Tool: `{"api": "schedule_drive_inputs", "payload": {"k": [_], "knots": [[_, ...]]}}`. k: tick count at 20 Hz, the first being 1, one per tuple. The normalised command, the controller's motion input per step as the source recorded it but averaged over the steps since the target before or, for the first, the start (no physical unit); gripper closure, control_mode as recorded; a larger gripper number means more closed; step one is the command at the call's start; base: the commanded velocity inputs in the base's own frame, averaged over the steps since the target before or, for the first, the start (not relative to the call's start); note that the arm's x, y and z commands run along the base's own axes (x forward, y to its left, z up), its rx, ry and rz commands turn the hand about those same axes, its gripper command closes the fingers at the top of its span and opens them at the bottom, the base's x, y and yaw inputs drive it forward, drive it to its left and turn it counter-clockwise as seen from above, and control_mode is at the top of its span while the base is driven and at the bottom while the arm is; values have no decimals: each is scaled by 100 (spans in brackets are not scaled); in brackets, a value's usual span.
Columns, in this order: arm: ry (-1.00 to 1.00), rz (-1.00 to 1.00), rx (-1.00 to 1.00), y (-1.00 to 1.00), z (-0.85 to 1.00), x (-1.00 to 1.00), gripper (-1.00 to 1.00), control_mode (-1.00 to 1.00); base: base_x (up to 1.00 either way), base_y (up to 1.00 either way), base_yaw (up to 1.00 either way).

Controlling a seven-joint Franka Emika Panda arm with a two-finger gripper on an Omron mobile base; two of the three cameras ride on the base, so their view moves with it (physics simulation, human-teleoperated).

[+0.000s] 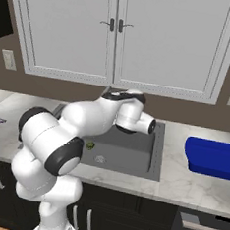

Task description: Pick up all produce items and place them in the sink. Turn on the sink faucet to wash them. Then turn the sink off and put them in the tray.

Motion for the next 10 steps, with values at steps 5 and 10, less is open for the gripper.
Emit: {"api": "schedule_drive_inputs", "payload": {"k": [5,10], "knots": [[0,0,-7,1,-5,10,-100,-100,0,0,0],[0,0,-6,9,-9,15,-100,-100,0,0,0]]}}
